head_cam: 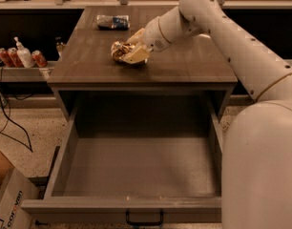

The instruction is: Place orange can into top drawer

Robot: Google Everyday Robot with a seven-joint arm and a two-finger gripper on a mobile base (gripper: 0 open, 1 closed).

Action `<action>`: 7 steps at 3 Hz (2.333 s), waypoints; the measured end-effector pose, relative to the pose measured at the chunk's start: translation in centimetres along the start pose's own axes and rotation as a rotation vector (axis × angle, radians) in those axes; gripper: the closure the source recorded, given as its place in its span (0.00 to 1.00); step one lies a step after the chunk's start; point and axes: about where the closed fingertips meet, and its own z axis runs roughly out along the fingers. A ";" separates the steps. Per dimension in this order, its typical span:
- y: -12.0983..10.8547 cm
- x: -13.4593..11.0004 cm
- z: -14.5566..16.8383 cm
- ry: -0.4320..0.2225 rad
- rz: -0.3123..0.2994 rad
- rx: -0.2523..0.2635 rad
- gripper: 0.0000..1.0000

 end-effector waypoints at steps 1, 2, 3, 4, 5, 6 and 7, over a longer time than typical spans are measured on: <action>0.0 0.4 0.3 0.002 0.009 -0.010 0.89; 0.0 0.1 0.1 0.002 0.009 -0.010 1.00; 0.0 0.1 0.1 0.002 0.009 -0.010 1.00; 0.0 0.1 0.1 0.002 0.009 -0.010 1.00; 0.1 0.1 0.4 0.001 0.009 -0.014 0.85; 0.0 0.0 0.3 0.001 0.009 -0.014 0.60; 0.0 0.0 0.3 0.001 0.009 -0.014 0.37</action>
Offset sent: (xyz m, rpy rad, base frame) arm -0.0180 -0.0212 0.0399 -0.0127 -0.0817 -0.0281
